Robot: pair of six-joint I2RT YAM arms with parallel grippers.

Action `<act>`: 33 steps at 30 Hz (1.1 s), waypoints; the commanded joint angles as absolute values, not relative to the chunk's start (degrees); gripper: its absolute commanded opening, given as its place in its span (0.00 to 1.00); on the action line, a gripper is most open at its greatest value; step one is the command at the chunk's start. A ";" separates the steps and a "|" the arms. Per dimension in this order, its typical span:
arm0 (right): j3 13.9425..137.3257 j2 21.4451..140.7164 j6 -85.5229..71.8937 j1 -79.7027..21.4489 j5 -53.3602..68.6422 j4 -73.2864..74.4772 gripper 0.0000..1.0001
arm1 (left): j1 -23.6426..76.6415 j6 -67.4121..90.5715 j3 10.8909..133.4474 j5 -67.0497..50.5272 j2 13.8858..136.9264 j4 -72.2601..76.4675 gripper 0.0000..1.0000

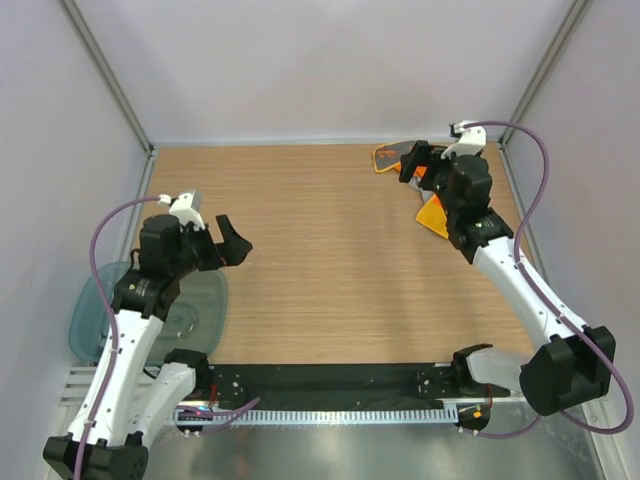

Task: Roll the towels
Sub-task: Grab a towel with the right arm

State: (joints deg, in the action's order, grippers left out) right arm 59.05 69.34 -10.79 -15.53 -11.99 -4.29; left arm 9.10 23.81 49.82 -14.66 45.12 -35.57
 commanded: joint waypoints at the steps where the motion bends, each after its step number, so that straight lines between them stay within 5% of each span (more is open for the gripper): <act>1: 59.76 69.87 -17.76 -14.60 -3.02 1.77 1.00 | 9.23 23.91 53.08 -12.12 43.76 -35.51 1.00; 7: 70.54 77.33 -19.16 -13.45 -2.27 9.99 1.00 | 10.02 24.17 54.76 -18.90 44.66 -39.99 1.00; 17: 93.24 97.90 -20.29 -9.59 -15.20 31.45 0.99 | 12.48 25.05 53.17 -6.68 34.72 -44.38 1.00; 22: 99.91 108.08 -20.48 -8.00 -19.85 37.42 0.89 | 12.48 24.35 52.82 -4.75 34.53 -43.33 0.99; 33: 93.79 112.50 -20.92 -10.10 -22.32 39.82 0.72 | 12.04 23.64 52.82 -7.73 37.44 -42.72 1.00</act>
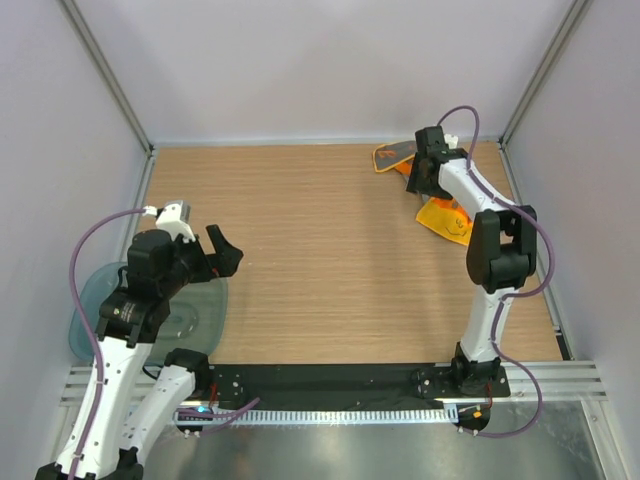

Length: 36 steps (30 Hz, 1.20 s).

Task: Roll the towels
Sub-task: Grab a towel with the right arm

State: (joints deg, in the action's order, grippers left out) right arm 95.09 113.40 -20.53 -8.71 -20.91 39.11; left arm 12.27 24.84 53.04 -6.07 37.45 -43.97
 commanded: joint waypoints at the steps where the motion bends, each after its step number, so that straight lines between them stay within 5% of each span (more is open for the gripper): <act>1: 92.91 112.94 -20.66 -10.46 -22.41 39.29 0.72 | 12.04 23.64 52.82 -7.73 37.44 -42.71 1.00; 15: 93.52 120.76 -22.15 -11.42 -24.25 39.38 0.62 | 11.95 23.38 52.91 -8.00 37.71 -42.72 1.00; 20: 92.99 122.25 -21.89 -11.34 -24.17 38.85 0.48 | 11.87 23.29 52.82 -8.35 37.53 -42.71 1.00; 30: 89.48 120.76 -20.66 -11.42 -23.73 38.23 0.01 | 11.25 23.12 52.74 -9.05 37.71 -42.54 1.00; 36: 87.28 115.59 -19.16 -11.69 -22.68 38.58 0.01 | 11.16 23.12 52.73 -9.05 37.35 -42.45 1.00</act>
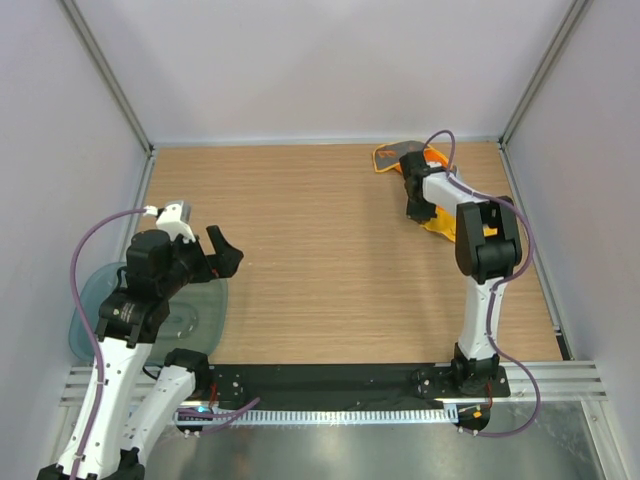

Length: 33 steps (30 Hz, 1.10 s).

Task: Roll the towels
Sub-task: Grab a towel with the right arm, then move the towel to the center of the board

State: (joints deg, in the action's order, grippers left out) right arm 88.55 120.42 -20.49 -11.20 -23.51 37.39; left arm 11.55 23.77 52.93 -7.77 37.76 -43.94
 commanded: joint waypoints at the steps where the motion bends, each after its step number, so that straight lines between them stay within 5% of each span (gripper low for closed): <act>1: 86.67 114.45 -18.81 -12.04 -21.98 38.67 0.01 | 11.16 23.12 52.73 -8.70 37.35 -42.36 1.00; 14: 68.13 75.70 -24.15 -36.44 -10.41 45.00 0.01 | 11.25 25.75 52.73 -0.35 40.87 -42.54 1.00; 19: 55.93 63.66 -32.59 -47.18 -6.68 48.51 0.01 | 11.25 30.39 50.63 -10.59 45.15 -37.19 1.00; 25: 46.16 58.98 -45.25 -60.10 -7.99 49.30 0.01 | 11.51 33.40 53.08 -17.67 58.77 -33.15 1.00; 33: 45.53 61.87 -47.90 -65.74 -11.86 51.24 0.01 | 22.93 34.98 63.71 -4.40 79.16 -31.73 1.00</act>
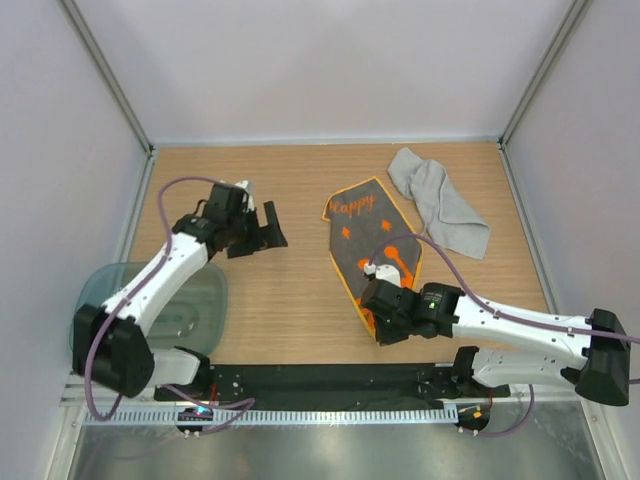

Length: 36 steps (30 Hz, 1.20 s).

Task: Roll the towels
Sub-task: Move the towel to the center of the board, then flatten the towel

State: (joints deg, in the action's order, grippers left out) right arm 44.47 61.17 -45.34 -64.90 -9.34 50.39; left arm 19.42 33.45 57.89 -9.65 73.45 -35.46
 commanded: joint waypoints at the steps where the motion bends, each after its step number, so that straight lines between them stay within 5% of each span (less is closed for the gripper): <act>1: 45.44 62.22 -47.81 -65.74 -12.30 51.24 0.01 | 24.24 35.33 66.24 -4.13 81.71 -31.47 1.00; 13: 40.17 59.86 -49.57 -65.74 -10.11 45.53 0.01 | 26.89 36.39 88.66 -8.08 115.99 -27.69 0.54; 29: 39.20 61.17 -47.72 -65.74 -10.99 45.88 0.01 | 27.16 39.90 100.99 -12.56 130.78 -25.40 0.48; 34: 39.11 61.35 -47.64 -65.66 -10.99 45.97 0.01 | 27.16 40.52 101.43 -13.71 132.63 -24.35 0.31; 36: 39.02 61.26 -47.72 -65.66 -11.07 46.23 0.01 | 27.16 40.61 101.86 -13.71 132.89 -24.00 0.13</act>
